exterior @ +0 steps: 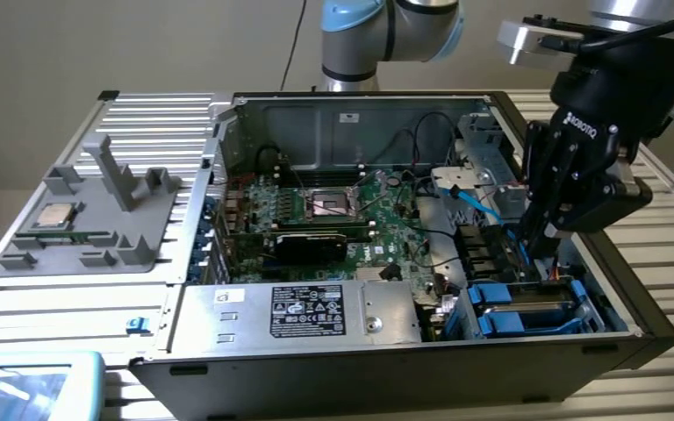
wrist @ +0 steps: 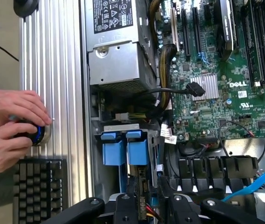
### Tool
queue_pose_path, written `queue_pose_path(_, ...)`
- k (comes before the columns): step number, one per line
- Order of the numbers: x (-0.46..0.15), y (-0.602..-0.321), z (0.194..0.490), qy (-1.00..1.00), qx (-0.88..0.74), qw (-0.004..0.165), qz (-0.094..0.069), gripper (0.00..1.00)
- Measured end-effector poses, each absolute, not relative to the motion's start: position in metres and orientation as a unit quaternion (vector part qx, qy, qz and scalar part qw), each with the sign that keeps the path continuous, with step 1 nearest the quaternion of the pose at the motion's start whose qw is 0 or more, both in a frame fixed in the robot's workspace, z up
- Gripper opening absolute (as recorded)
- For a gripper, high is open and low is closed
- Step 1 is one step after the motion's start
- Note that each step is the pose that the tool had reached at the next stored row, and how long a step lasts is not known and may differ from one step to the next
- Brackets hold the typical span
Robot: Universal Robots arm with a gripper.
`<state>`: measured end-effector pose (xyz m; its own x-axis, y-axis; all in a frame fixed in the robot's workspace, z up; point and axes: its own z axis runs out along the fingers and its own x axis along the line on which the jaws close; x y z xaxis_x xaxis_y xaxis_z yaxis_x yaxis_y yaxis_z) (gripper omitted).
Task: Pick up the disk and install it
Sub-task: 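Insert the first disk wire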
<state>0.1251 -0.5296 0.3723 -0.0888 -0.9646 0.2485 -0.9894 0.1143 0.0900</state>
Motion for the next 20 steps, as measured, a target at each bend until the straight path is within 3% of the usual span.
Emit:
queue_pose_path(14,0.1251,-0.5297,0.3650,-0.737,0.665,0.115,0.041,0.31)
queue_pose_path(15,0.1251,-0.5297,0.3650,-0.737,0.665,0.114,0.040,0.29)
queue_pose_path(17,0.1251,-0.5298,0.3649,-0.737,0.666,0.112,0.037,0.16)
queue_pose_path(20,0.1251,-0.5300,0.3649,-0.737,0.666,0.110,0.035,0.16)
